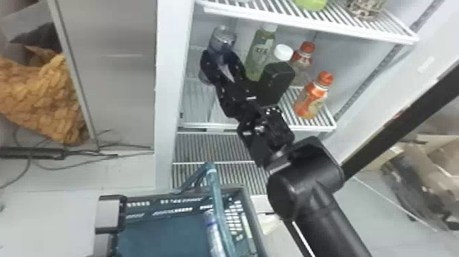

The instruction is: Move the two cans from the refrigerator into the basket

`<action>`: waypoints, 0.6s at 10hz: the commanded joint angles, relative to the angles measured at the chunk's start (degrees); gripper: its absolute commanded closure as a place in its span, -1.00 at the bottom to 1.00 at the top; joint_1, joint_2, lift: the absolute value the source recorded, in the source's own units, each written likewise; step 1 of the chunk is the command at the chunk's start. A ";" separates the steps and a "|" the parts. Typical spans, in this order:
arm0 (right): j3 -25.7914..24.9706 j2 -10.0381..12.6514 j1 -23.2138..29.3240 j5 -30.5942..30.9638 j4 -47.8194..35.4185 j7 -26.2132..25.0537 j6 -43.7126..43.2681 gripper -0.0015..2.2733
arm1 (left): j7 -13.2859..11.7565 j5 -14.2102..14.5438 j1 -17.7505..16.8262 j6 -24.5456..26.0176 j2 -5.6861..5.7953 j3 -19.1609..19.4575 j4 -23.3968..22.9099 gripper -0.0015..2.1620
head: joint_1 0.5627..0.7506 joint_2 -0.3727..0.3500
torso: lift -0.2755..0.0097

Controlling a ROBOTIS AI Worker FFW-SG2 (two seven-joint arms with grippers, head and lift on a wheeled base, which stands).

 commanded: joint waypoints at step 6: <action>-10.54 0.50 18.37 0.07 -21.22 1.80 6.01 -0.27 | -0.06 0.24 0.24 -0.05 -0.09 0.44 0.00 0.12 | 0.41 -0.94 | -1.00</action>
